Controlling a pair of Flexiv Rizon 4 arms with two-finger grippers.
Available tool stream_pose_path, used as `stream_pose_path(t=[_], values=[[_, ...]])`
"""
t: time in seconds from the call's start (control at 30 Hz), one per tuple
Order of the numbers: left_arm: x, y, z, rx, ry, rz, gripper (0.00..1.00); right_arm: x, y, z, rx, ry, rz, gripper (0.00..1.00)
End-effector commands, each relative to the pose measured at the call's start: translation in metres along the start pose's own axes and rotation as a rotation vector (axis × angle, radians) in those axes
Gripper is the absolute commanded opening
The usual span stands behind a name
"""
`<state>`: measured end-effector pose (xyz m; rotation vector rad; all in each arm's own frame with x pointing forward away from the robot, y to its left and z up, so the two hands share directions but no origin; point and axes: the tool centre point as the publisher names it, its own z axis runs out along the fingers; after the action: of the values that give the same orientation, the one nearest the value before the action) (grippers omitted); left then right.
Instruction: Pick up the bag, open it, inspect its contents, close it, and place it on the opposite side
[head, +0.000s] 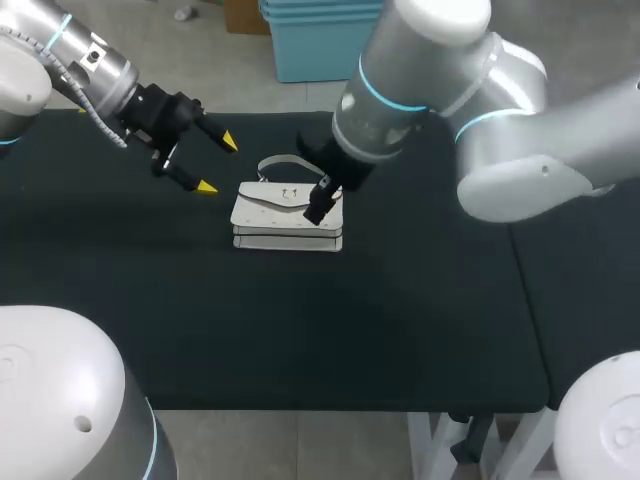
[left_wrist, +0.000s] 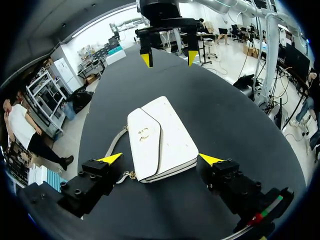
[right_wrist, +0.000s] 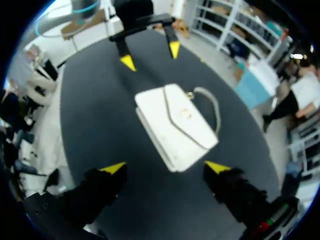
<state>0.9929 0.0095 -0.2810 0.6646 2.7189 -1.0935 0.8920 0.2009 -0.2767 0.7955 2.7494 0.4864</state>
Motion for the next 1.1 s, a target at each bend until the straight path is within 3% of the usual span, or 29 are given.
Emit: stream_pose_path(t=[0.03,0.3,0.33,0.47,0.63,0.73,0.93,1.1], values=[[0.001,0.000,0.001,0.000,-0.006,0.001,1.00,0.005,-0.003,0.010,-0.053,-0.114,-0.280,1.00],[-0.001,-0.001,0.004,-0.008,-0.014,0.018,1.00,0.005,-0.003,0.010,-0.053,-0.114,-0.280,1.00],[-0.003,-0.003,0.010,0.026,-0.001,0.056,1.00,0.005,-0.003,0.010,-0.053,-0.114,-0.280,1.00],[-0.007,-0.001,0.019,0.055,-0.011,0.114,1.00,0.024,0.013,0.017,-0.038,-0.266,-0.485,1.00],[-0.009,0.001,0.027,0.062,-0.010,0.185,1.00,0.031,0.009,0.029,-0.098,-0.330,-0.604,1.00],[-0.012,0.000,0.031,0.072,-0.017,0.201,1.00,0.030,0.004,0.037,-0.120,-0.385,-0.639,1.00],[-0.019,-0.002,0.041,0.073,0.002,0.198,1.00,0.023,0.001,0.051,-0.054,-0.488,-0.667,1.00],[-0.022,-0.004,0.046,0.075,0.019,0.197,1.00,0.014,-0.005,0.063,-0.032,-0.513,-0.675,1.00]])
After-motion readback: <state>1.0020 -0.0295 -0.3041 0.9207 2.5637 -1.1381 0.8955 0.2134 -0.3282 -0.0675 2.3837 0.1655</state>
